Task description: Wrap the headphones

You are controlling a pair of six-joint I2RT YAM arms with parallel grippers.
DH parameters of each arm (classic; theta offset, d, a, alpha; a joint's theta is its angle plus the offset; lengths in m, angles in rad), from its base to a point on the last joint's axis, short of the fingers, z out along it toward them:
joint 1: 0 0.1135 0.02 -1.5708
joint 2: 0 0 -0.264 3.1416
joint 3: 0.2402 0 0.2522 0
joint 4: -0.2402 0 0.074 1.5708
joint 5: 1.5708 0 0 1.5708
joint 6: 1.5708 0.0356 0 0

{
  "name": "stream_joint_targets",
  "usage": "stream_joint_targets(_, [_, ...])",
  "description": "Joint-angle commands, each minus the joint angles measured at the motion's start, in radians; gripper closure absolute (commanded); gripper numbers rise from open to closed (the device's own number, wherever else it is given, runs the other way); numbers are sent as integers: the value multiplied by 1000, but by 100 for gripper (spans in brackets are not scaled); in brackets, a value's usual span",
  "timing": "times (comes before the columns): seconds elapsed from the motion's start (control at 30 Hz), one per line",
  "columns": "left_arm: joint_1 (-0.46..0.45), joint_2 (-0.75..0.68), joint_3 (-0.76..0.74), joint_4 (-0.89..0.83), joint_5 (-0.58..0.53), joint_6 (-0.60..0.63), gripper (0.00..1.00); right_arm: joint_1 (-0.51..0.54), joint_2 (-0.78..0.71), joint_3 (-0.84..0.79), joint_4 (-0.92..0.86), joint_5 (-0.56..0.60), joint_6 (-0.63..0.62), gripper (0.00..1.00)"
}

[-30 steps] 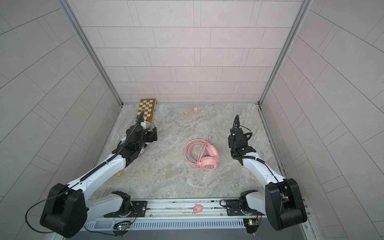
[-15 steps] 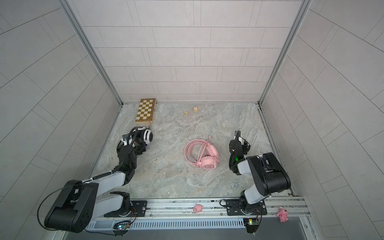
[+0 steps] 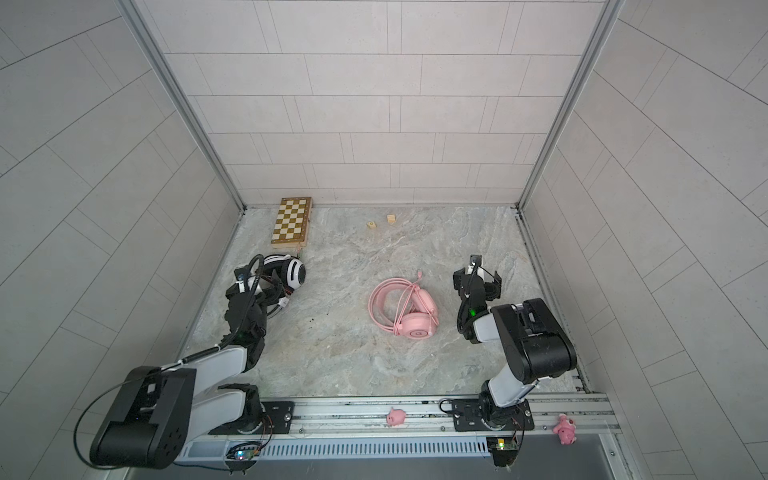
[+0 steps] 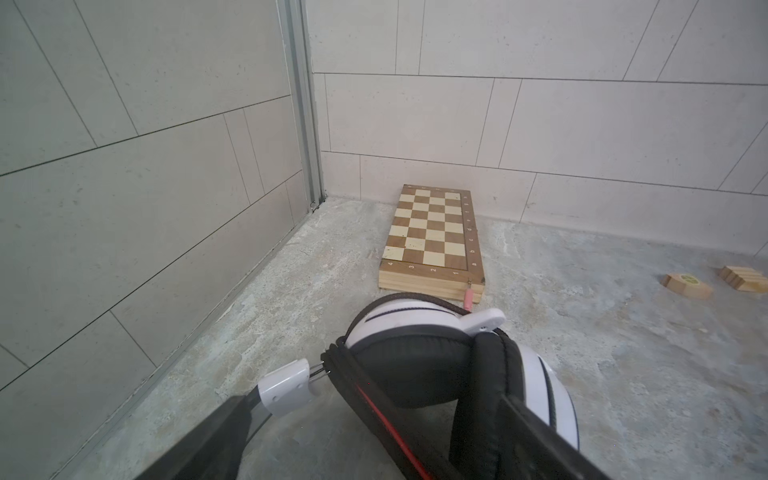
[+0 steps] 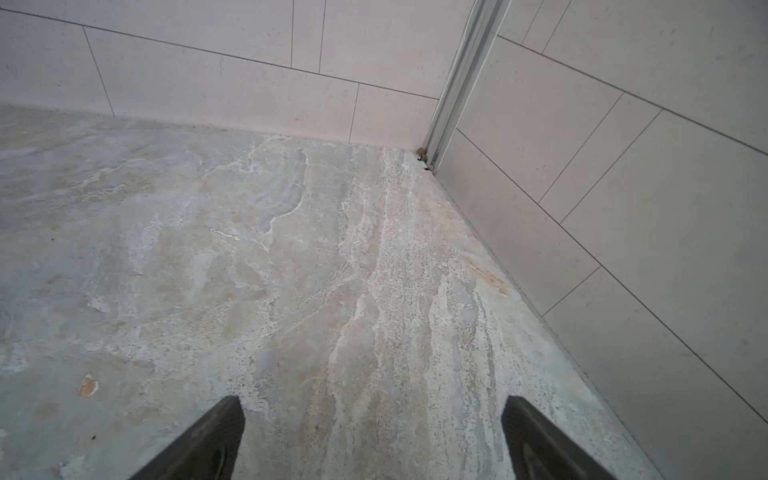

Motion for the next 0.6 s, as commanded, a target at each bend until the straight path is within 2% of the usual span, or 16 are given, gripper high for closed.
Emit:
stream_joint_targets(0.0, [18,136,-50,196,72,9,3,0,7,-19,67,-3,-15,1])
stream_joint_targets(0.1, [32,386,27,338,124,12,2,0,8,-16,62,-3,-17,1])
stream_joint_targets(0.13, [32,392,85,257,137,29,2,0,7,-17,62,-3,-17,1])
stream_joint_targets(0.23, [31,271,162,-63,171,40,2,0,7,-6,38,-1,-13,1])
stream_joint_targets(0.27, [32,276,170,-65,157,35,2,0,8,-8,49,0,-16,1])
stream_joint_targets(0.37, [32,373,158,115,135,34,0,0,9,-8,48,0,-17,1])
stream_joint_targets(0.47, [32,317,167,5,129,24,0,1,12,-11,60,-3,-18,1])
stream_joint_targets(0.57, [31,362,179,57,130,32,0,2,11,-11,60,-4,-18,1])
